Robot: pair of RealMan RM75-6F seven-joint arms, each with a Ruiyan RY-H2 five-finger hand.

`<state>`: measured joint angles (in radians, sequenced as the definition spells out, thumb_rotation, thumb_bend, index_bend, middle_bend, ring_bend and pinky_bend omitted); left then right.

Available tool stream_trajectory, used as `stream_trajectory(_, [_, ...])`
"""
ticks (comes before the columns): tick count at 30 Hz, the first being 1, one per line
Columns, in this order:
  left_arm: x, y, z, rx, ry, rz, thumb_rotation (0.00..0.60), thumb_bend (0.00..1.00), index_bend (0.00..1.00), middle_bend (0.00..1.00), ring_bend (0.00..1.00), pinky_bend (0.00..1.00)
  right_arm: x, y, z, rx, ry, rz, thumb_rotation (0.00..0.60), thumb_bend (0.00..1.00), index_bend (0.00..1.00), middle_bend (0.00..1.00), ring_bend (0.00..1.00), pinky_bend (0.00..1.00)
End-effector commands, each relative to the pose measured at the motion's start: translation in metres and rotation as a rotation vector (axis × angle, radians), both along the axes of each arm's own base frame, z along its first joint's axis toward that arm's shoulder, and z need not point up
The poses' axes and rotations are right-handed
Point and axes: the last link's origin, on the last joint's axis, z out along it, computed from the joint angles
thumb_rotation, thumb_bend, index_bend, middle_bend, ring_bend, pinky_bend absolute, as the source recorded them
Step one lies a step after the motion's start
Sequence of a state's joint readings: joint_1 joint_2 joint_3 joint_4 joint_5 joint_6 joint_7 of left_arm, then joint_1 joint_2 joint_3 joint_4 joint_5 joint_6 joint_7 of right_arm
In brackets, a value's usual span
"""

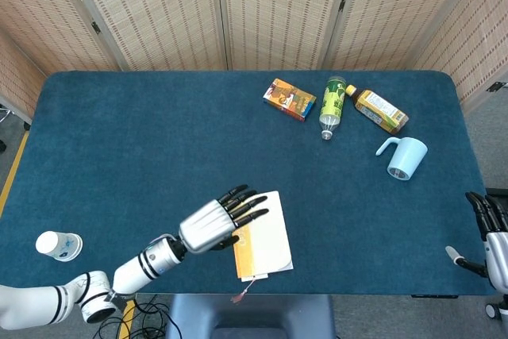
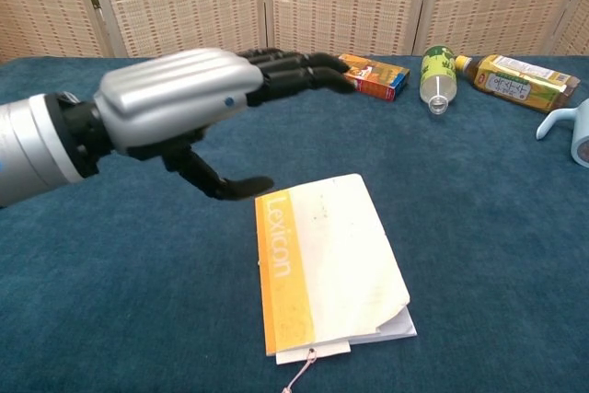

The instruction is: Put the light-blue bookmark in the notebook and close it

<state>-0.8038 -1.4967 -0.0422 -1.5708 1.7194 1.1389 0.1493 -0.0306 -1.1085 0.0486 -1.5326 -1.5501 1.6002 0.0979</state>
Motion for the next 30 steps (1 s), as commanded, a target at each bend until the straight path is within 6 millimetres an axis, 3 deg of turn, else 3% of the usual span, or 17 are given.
stream_trajectory(1, [-0.03, 0.01, 0.03, 0.065, -0.03, 0.205, 0.6, 0.37, 0.08, 0.0, 0.0, 0.09, 0.0, -0.002, 0.0, 0.004, 0.006, 0.005, 0.6, 0.07, 0.0, 0.11, 0.09, 0.17])
stream_trajectory(9, [-0.099, 0.014, 0.069, 0.154, -0.084, 0.58, 0.6, 0.37, 0.1, 0.0, 0.0, 0.09, 0.004, -0.01, -0.001, 0.048, 0.024, 0.03, 0.6, 0.09, 0.0, 0.11, 0.09, 0.17])
stream_trajectory(16, [-0.155, -0.003, 0.096, 0.281, -0.071, 0.788, 0.6, 0.37, 0.1, 0.0, 0.0, 0.09, 0.007, -0.015, -0.001, 0.077, 0.027, 0.043, 0.6, 0.1, 0.0, 0.11, 0.06, 0.16])
stream_trajectory(23, [-0.186, -0.036, 0.107, 0.362, -0.095, 0.913, 0.6, 0.36, 0.1, 0.0, 0.0, 0.09, 0.009, -0.018, -0.007, 0.111, 0.012, 0.039, 0.6, 0.1, 0.0, 0.11, 0.04, 0.13])
stream_trajectory(30, [-0.195, -0.07, 0.106, 0.45, -0.058, 0.877, 0.6, 0.36, 0.11, 0.0, 0.0, 0.09, 0.008, -0.017, -0.011, 0.115, -0.013, 0.006, 0.6, 0.1, 0.0, 0.1, 0.03, 0.12])
